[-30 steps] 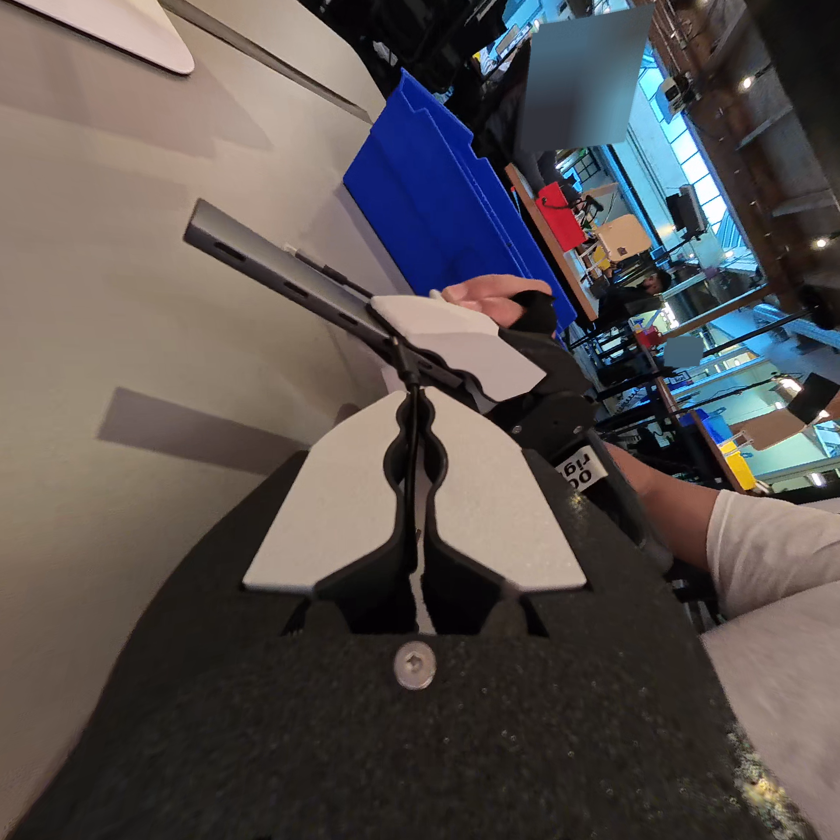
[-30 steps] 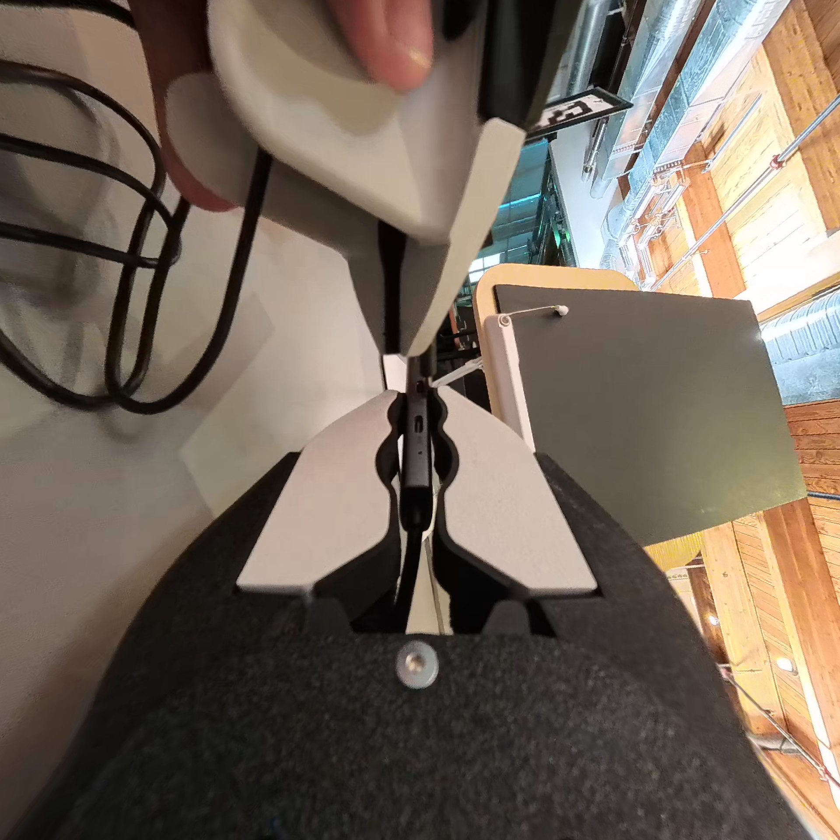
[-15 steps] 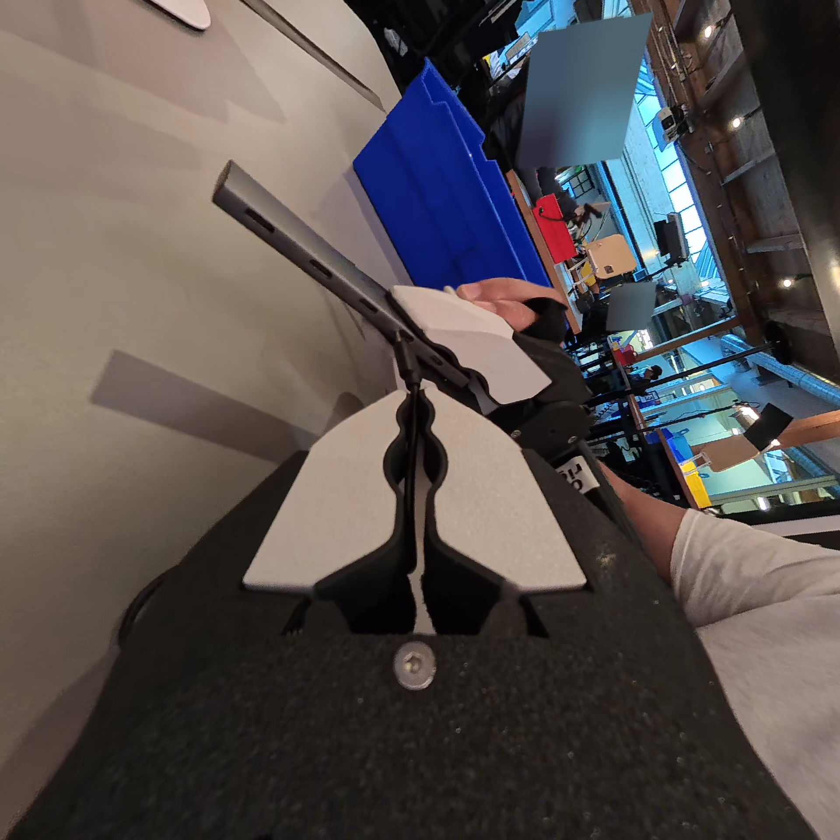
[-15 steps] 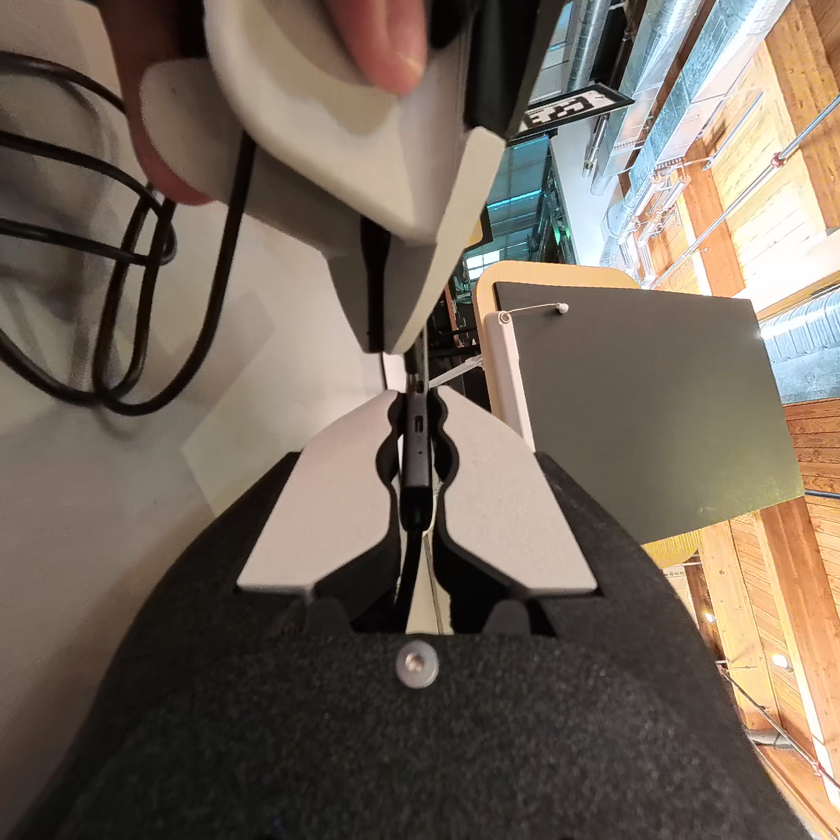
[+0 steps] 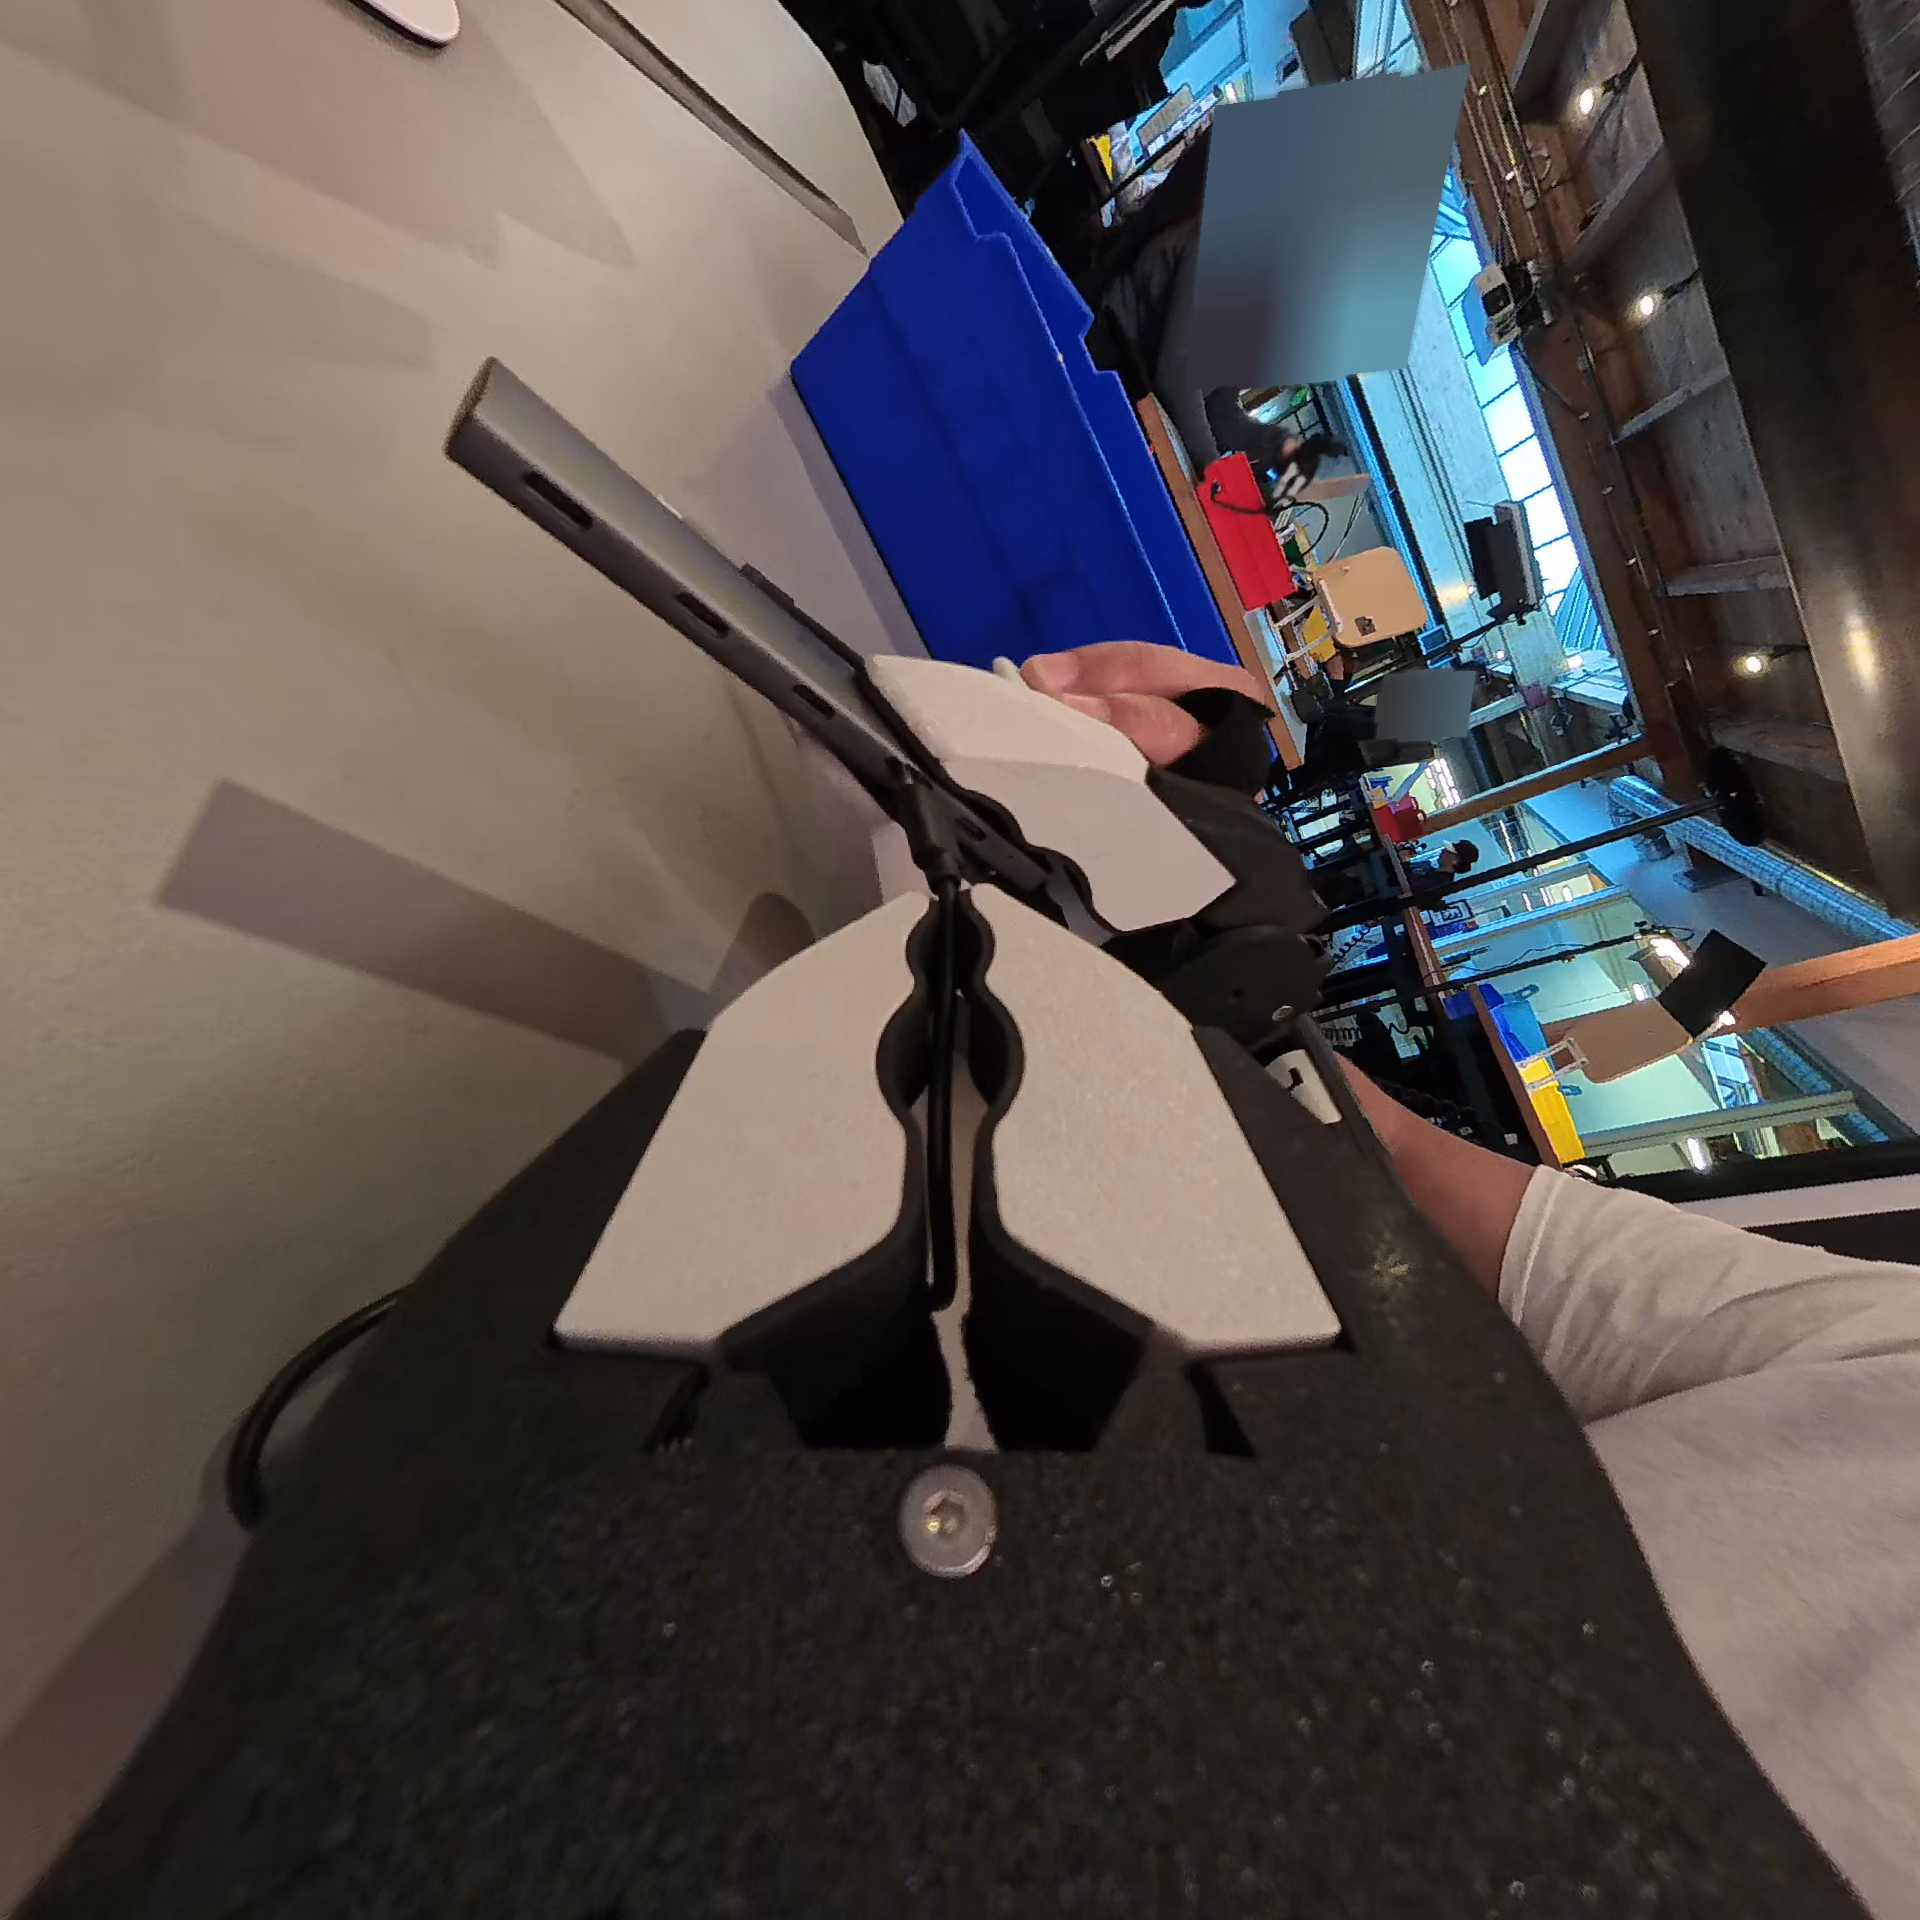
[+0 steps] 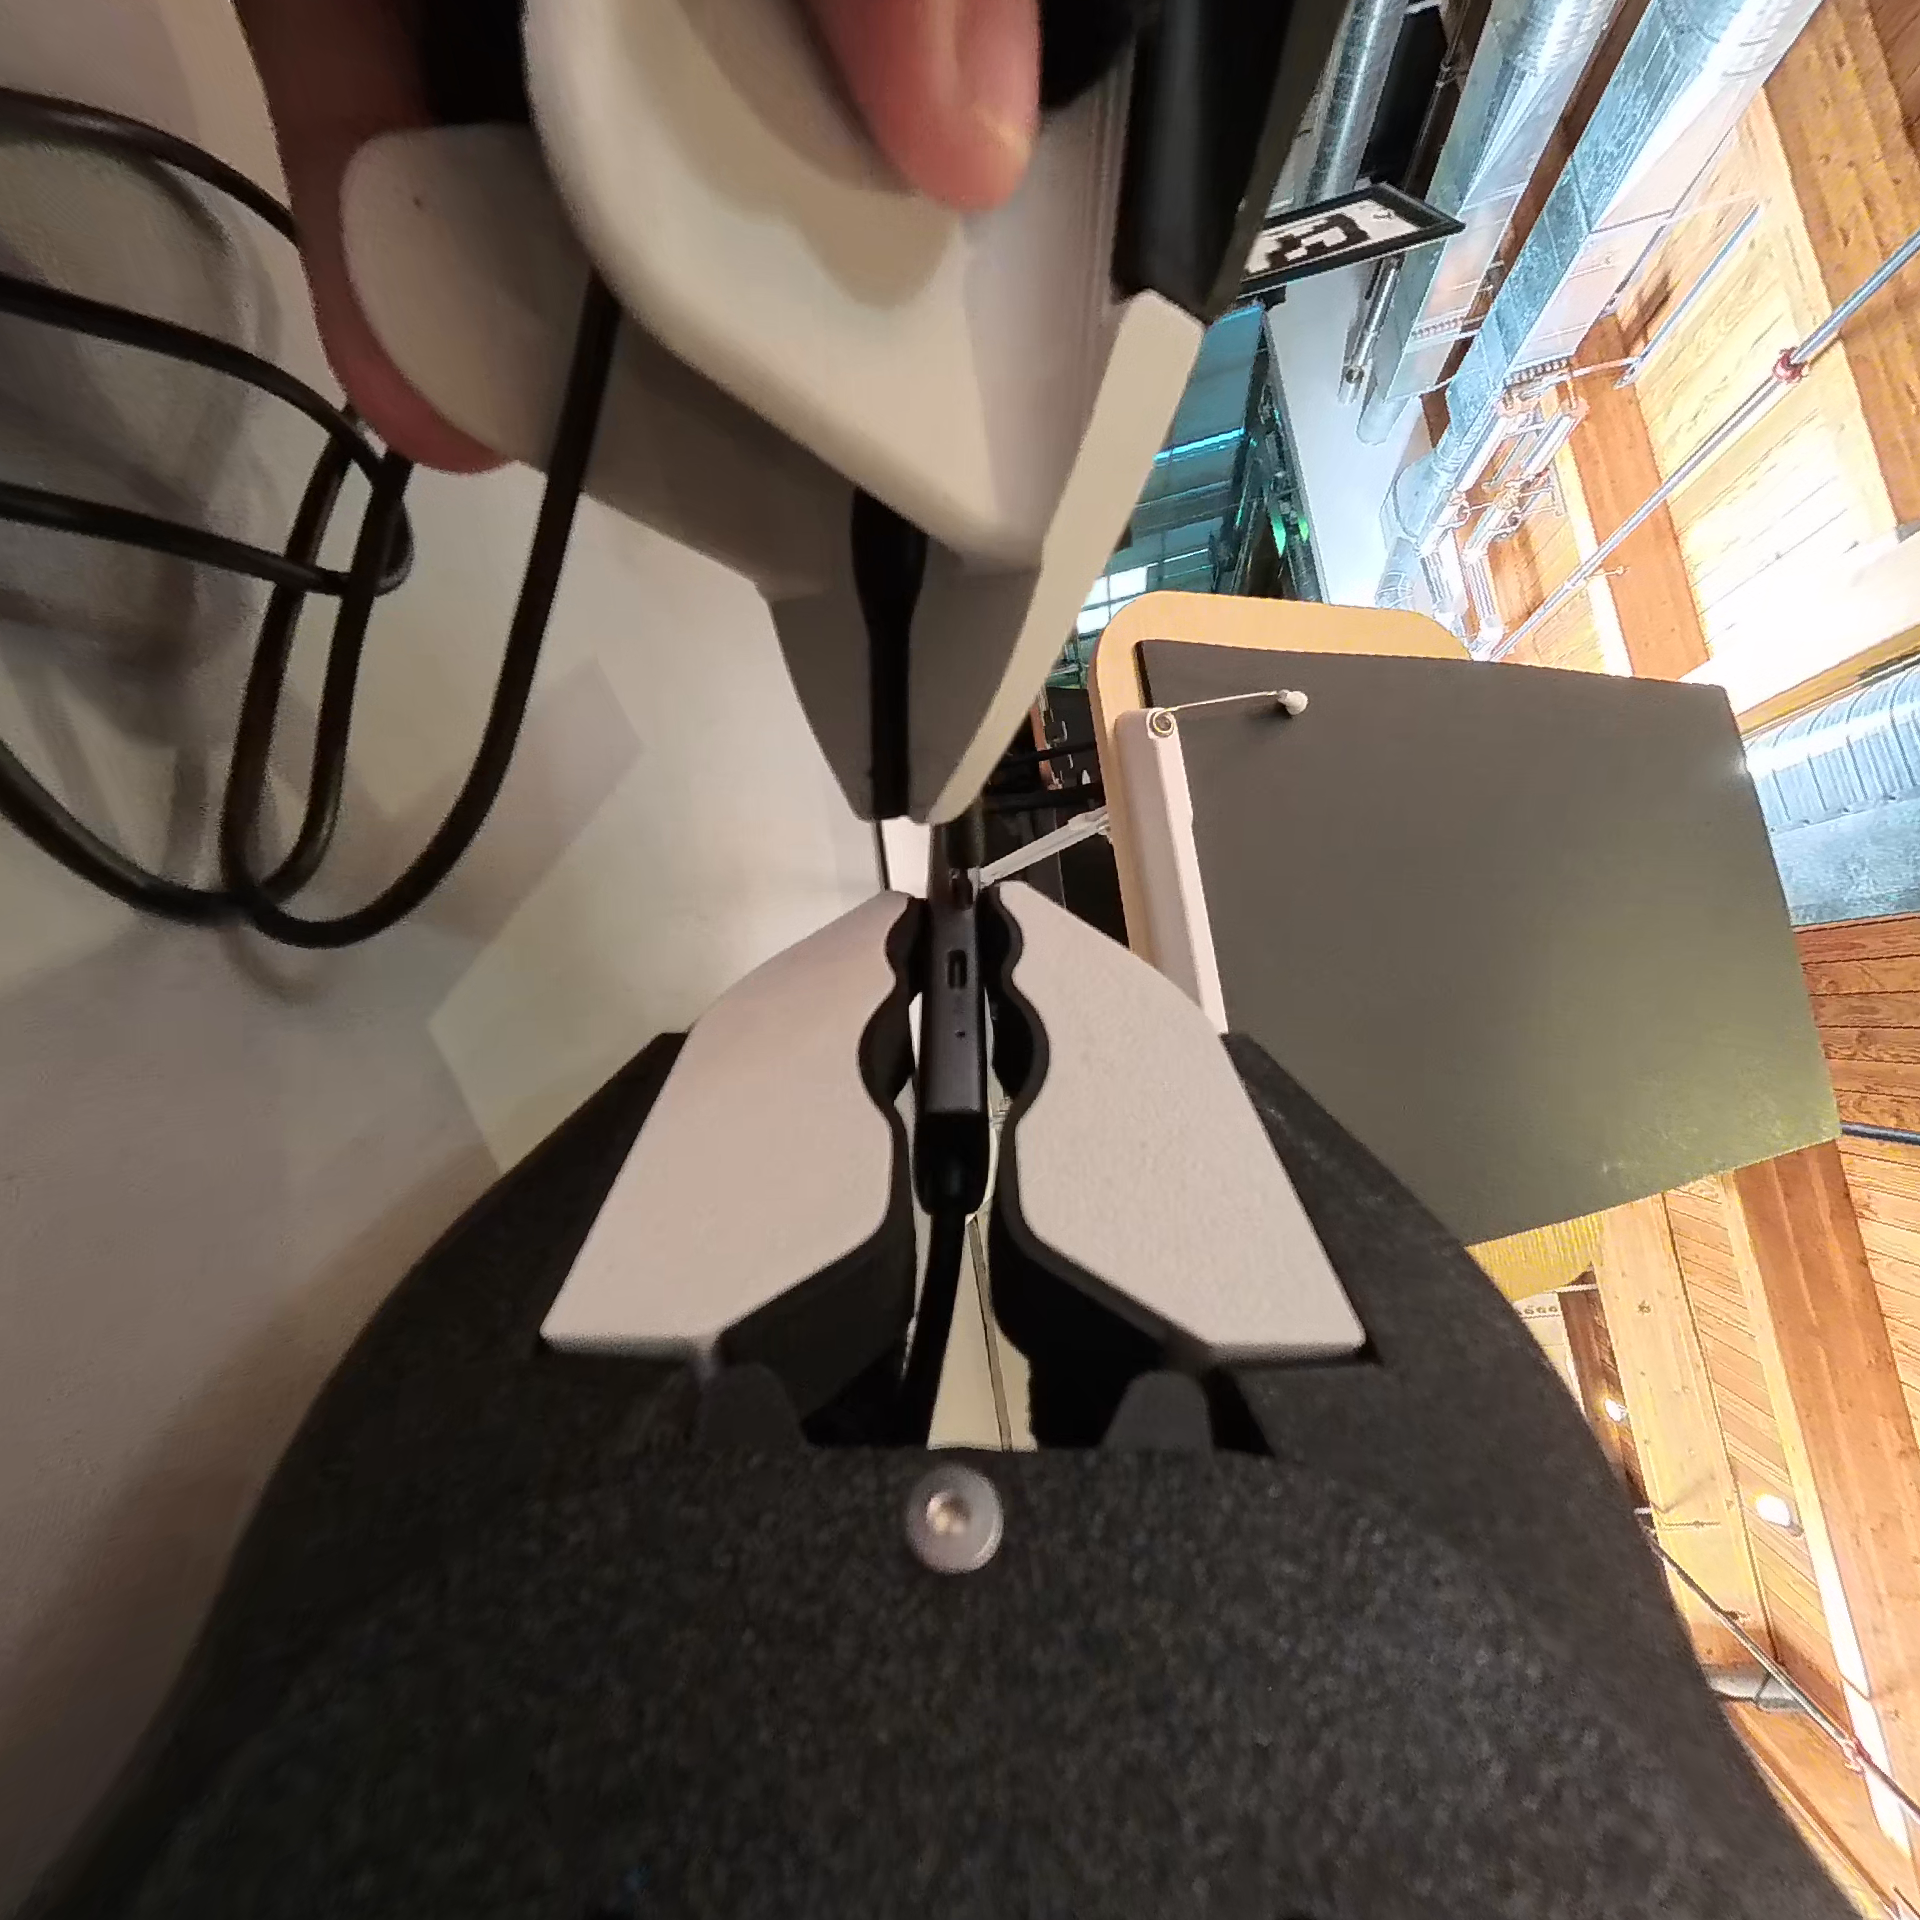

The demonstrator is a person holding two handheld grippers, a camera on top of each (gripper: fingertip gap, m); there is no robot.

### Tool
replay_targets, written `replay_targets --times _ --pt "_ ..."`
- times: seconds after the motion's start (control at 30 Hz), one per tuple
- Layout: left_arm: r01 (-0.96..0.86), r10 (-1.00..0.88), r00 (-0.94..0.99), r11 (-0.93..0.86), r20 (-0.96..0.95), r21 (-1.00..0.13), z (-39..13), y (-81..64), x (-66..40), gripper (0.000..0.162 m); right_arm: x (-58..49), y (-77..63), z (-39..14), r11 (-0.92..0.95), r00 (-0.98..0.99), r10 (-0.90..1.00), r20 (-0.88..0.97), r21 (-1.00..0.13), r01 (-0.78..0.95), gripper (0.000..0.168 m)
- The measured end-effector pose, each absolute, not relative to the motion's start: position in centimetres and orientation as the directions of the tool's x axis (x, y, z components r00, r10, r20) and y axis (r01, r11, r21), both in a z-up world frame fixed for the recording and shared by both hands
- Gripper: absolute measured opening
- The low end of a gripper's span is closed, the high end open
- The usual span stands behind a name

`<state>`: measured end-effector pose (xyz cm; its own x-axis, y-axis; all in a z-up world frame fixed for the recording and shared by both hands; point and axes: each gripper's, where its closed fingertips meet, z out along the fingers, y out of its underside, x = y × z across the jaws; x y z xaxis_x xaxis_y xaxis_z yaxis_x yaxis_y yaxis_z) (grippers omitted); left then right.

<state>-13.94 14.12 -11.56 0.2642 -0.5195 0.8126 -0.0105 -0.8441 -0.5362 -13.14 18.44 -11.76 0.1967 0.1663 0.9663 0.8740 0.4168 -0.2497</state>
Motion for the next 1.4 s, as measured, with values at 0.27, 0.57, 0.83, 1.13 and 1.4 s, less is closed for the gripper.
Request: replay_targets --times 0.27,0.57,0.83,1.13,1.4 --pt "-0.012 -0.524 0.281 -0.840 0.804 -0.543 -11.7 14.4 -14.1 0.001 -13.4 18.3 -11.8 0.424 0.197 0.168 0.966 -0.251 0.870 0.009" --pt "-0.020 -0.535 0.279 -0.834 0.797 -0.552 -11.6 14.3 -14.0 0.001 -13.5 18.0 -11.6 0.432 0.196 0.161 0.967 -0.247 0.867 0.009" --pt "-0.259 -0.821 0.435 -0.507 0.369 -0.822 -12.6 14.7 -14.1 0.009 -13.6 18.2 -12.2 0.415 0.195 0.187 0.963 -0.258 0.873 0.010" --pt "-0.314 -0.853 0.508 -0.317 0.124 -0.895 -12.2 15.1 -14.0 0.015 -13.5 18.2 -12.0 0.421 0.208 0.198 0.958 -0.275 0.865 0.010" --pt "-0.299 -0.834 0.544 -0.298 0.094 -0.906 -11.8 15.7 -14.3 0.013 -13.7 18.1 -12.2 0.429 0.195 0.200 0.960 -0.265 0.863 0.009"
